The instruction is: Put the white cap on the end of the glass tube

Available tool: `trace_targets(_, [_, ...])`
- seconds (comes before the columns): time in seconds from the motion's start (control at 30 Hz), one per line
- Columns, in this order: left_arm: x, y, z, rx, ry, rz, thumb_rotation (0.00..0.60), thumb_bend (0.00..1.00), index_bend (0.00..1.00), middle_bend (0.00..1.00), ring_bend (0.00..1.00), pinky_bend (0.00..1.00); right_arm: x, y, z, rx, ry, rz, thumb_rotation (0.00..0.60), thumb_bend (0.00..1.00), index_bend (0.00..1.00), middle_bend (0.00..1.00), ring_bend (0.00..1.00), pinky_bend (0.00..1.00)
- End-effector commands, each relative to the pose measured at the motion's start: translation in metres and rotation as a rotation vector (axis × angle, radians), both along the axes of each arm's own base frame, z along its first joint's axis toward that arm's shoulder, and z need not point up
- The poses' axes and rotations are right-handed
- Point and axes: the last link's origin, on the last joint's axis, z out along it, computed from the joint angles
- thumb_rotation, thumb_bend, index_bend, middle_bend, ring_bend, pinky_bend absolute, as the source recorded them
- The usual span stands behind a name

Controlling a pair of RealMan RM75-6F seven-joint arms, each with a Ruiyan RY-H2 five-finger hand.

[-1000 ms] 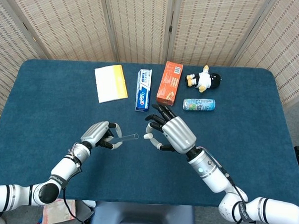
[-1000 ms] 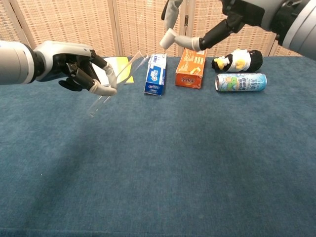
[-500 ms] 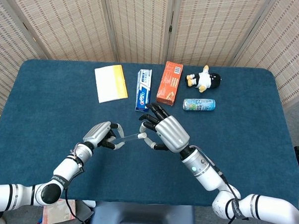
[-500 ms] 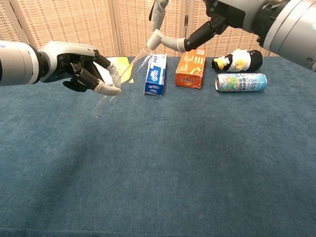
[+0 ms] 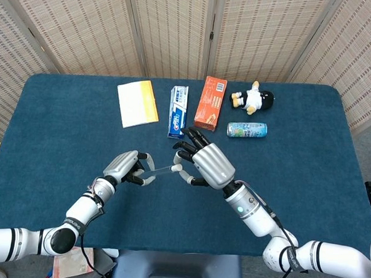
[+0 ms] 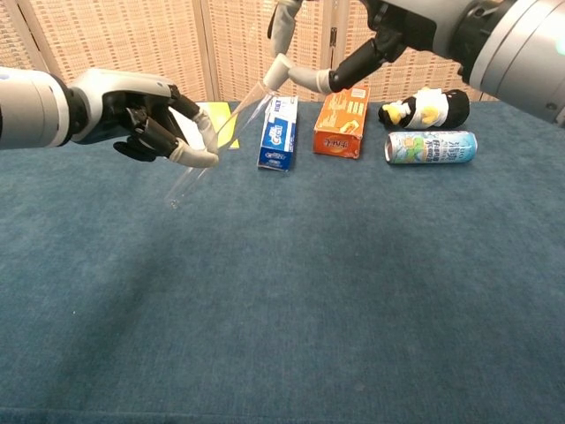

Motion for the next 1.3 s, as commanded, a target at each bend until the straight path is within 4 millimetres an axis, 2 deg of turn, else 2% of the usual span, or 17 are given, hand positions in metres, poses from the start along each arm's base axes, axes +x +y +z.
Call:
trace_targets(0.03, [0.001,0.000,0.000,0.000,0.001,-0.002,0.600,0.35,0.63,0.99,0.98,1.00,0.000,0.000,0.000,-0.001,0.001,-0.001,0.600,0.54,0.68,0.29,0.00,0.00])
trace_targets(1.3, [0.007,0.000,-0.005,-0.006,0.015,-0.006,0.600,0.35,0.63,0.99,0.98,1.00,0.004,-0.004,-0.014,0.021,0.025,-0.003,0.600,0.55,0.68,0.29,0.00,0.00])
